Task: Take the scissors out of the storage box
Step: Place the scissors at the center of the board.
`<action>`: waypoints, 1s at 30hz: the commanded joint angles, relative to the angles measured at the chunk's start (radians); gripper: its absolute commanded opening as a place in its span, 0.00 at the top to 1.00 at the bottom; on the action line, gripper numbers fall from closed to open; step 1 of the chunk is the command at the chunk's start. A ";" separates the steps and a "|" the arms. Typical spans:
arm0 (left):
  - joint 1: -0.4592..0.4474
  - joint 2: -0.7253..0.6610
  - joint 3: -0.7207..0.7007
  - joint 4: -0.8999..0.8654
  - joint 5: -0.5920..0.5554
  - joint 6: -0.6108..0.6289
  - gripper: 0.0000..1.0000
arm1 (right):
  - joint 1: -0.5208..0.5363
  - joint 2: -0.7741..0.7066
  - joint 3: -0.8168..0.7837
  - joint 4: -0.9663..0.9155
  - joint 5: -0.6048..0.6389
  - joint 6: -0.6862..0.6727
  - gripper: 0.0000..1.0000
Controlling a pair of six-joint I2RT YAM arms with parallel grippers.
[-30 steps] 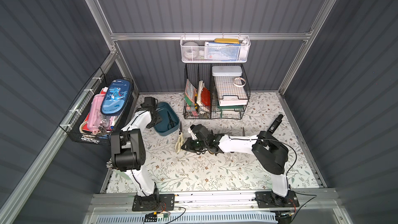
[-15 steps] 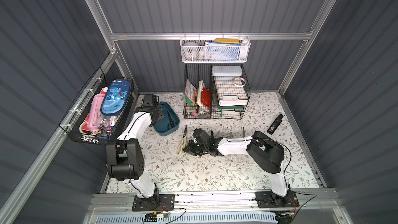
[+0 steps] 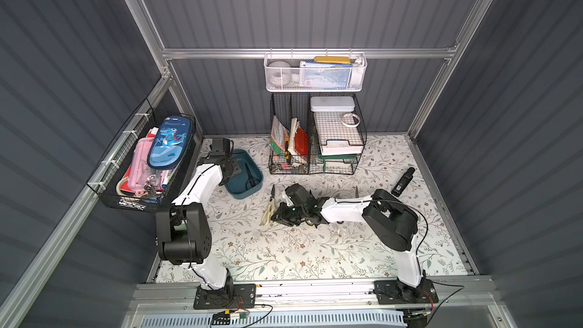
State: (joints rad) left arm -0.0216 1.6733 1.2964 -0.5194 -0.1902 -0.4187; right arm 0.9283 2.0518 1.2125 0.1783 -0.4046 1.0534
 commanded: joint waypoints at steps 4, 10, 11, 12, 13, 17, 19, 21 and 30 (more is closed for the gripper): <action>-0.003 -0.023 -0.009 -0.009 0.016 0.018 0.49 | -0.003 0.031 0.019 -0.071 -0.037 -0.040 0.77; -0.004 -0.020 -0.007 -0.007 0.019 0.018 0.49 | -0.011 0.028 0.005 -0.071 -0.033 -0.041 0.72; -0.004 -0.020 -0.010 -0.005 0.017 0.018 0.49 | -0.013 0.026 0.003 -0.072 -0.031 -0.043 0.71; -0.004 -0.020 -0.013 -0.004 0.018 0.018 0.49 | -0.015 0.024 0.004 -0.080 -0.029 -0.049 0.69; -0.005 -0.020 -0.017 -0.002 0.018 0.018 0.49 | -0.016 0.024 0.010 -0.094 -0.026 -0.059 0.67; -0.005 -0.020 -0.021 0.000 0.020 0.020 0.49 | -0.016 0.026 0.049 -0.172 -0.005 -0.115 0.64; -0.005 -0.020 -0.020 -0.001 0.020 0.022 0.49 | -0.017 0.031 0.077 -0.216 0.009 -0.147 0.63; -0.005 -0.020 -0.018 -0.001 0.020 0.024 0.49 | -0.017 0.037 0.106 -0.266 0.023 -0.178 0.62; -0.005 -0.005 -0.017 0.001 0.026 0.040 0.49 | -0.019 0.038 0.182 -0.383 0.063 -0.256 0.60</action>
State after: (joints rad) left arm -0.0219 1.6737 1.2900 -0.5163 -0.1787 -0.4076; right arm 0.9138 2.0747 1.3739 -0.1337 -0.3695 0.8433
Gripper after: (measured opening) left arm 0.508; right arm 0.396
